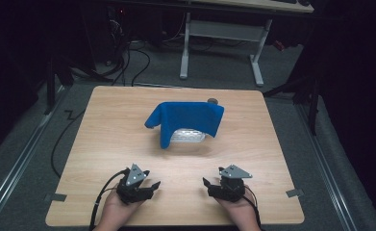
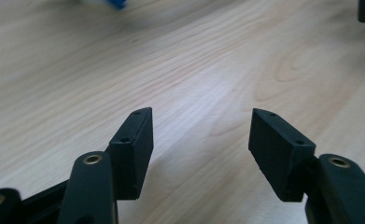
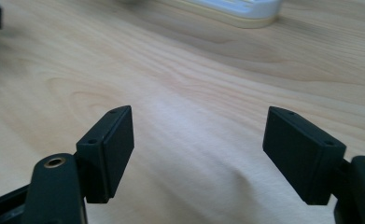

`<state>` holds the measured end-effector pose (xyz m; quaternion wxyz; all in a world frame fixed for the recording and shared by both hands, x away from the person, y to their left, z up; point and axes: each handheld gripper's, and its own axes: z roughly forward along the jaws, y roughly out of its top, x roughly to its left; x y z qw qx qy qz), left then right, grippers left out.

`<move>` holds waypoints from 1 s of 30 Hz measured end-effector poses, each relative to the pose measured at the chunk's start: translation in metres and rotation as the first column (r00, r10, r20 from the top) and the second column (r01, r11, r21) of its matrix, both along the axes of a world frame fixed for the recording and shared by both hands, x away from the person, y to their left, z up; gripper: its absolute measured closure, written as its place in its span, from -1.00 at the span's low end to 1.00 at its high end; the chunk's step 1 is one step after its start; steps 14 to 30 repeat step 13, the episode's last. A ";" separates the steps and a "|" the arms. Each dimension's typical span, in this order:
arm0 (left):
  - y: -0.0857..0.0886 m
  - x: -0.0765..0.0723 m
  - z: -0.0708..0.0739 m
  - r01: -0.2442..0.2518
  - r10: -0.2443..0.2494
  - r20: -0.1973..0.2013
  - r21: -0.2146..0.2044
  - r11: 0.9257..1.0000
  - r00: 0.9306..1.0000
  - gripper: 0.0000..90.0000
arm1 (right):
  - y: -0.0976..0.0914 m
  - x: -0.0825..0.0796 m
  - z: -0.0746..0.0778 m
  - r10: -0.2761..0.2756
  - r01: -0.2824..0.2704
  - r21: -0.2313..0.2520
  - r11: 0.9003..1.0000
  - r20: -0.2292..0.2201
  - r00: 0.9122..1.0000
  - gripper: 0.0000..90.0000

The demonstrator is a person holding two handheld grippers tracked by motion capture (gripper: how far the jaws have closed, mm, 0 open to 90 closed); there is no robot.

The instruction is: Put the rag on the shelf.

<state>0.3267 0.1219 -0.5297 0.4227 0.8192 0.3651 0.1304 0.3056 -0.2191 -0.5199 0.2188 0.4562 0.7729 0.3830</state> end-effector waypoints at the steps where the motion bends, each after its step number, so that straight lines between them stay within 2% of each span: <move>1: 0.003 0.002 -0.001 -0.015 0.015 -0.013 -0.005 1.000 1.000 -0.10 | -0.004 0.003 -0.001 -0.019 0.019 0.006 1.000 -0.006 1.000 -0.42; 3: 0.008 0.004 -0.002 -0.034 0.033 -0.023 -0.016 0.999 0.999 -0.12 | -0.013 0.007 -0.002 -0.051 0.051 0.025 0.998 -0.021 0.998 -0.41; 6: 0.008 0.004 -0.003 -0.041 0.040 -0.027 -0.025 0.999 0.999 -0.13 | -0.017 0.006 -0.002 -0.057 0.057 0.029 0.998 -0.017 0.998 -0.41; 9: 0.007 0.003 -0.003 -0.036 0.036 -0.017 -0.015 0.999 0.999 -0.13 | -0.021 0.006 -0.001 -0.055 0.056 0.046 0.997 -0.021 0.998 -0.41; 30: 0.008 0.004 -0.003 -0.041 0.040 -0.016 -0.017 0.999 0.999 -0.14 | -0.020 0.006 -0.002 -0.047 0.049 0.051 0.998 -0.025 0.999 -0.41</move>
